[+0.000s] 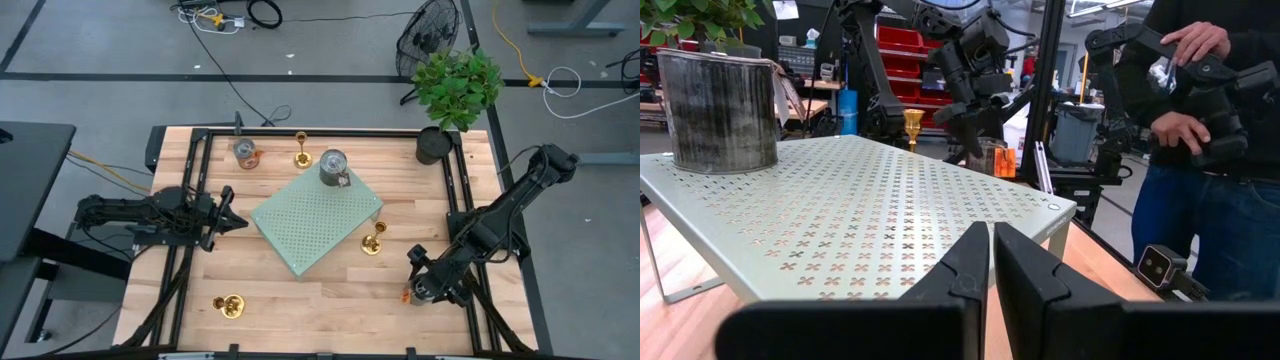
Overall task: Pick & Place candle stick holders
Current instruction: Put the bottom silver scented candle on the shelf
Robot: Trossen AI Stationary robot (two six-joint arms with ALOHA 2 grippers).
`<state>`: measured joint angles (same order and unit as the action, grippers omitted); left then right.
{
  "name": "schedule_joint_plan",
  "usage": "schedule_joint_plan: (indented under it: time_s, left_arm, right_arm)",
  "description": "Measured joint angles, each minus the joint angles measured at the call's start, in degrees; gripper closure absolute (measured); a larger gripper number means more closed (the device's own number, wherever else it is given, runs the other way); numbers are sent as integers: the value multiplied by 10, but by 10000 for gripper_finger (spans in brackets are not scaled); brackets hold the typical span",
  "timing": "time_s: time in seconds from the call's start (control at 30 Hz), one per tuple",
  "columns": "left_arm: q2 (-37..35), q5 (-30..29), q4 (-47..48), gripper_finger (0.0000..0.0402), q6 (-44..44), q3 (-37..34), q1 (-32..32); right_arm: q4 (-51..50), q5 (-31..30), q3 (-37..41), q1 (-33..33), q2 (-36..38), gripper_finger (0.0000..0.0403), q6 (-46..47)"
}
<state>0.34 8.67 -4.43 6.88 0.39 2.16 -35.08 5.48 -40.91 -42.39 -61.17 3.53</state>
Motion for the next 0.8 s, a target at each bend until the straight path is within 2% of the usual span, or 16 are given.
schedule_joint_plan:
  time_s: [0.3, 0.8]
  left_arm:
    - [0, 0, 0, 376, 0, 0, 0]
    - [0, 0, 0, 376, 0, 0, 0]
  right_arm:
    - [-62, -1, -35, 37, 4, 37, -12]
    - [-138, 0, -44, 100, 48, 37, -16]
